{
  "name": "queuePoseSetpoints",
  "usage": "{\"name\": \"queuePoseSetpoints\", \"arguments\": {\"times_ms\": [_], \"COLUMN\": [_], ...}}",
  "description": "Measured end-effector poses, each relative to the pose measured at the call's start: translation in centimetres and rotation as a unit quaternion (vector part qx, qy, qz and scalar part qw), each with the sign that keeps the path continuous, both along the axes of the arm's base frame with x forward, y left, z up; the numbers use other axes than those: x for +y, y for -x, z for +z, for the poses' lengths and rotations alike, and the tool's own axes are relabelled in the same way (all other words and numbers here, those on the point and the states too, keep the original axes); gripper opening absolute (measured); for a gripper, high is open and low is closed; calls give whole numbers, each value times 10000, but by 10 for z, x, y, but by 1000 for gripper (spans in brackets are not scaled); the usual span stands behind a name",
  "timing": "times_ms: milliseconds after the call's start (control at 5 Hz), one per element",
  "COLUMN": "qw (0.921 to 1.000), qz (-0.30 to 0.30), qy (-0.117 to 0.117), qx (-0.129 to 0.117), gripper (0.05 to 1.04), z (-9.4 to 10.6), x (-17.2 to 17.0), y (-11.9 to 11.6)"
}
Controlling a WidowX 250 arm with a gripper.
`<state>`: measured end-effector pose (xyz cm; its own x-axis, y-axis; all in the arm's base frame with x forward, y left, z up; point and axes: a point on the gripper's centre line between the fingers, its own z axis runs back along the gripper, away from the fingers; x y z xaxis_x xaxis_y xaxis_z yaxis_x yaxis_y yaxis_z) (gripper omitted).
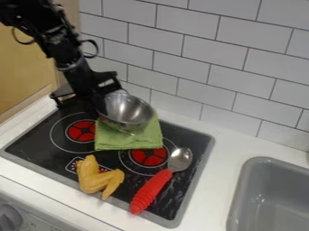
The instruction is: Moved the silver pot to the center of the burner
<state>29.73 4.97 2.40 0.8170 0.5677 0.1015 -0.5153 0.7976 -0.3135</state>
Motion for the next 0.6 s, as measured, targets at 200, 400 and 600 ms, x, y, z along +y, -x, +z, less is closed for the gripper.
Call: {"name": "queuePoseSetpoints", "arguments": {"times_ms": [200,400,600], "qw": [9998,9993,9954], "qz": [56,37,258], "qy": [-34,-182,-514], "qx": [179,339,768], "gripper": [79,234,518], "z": [-5,-1,-3], "x": [0,6,15], "y": [1,1,11]}}
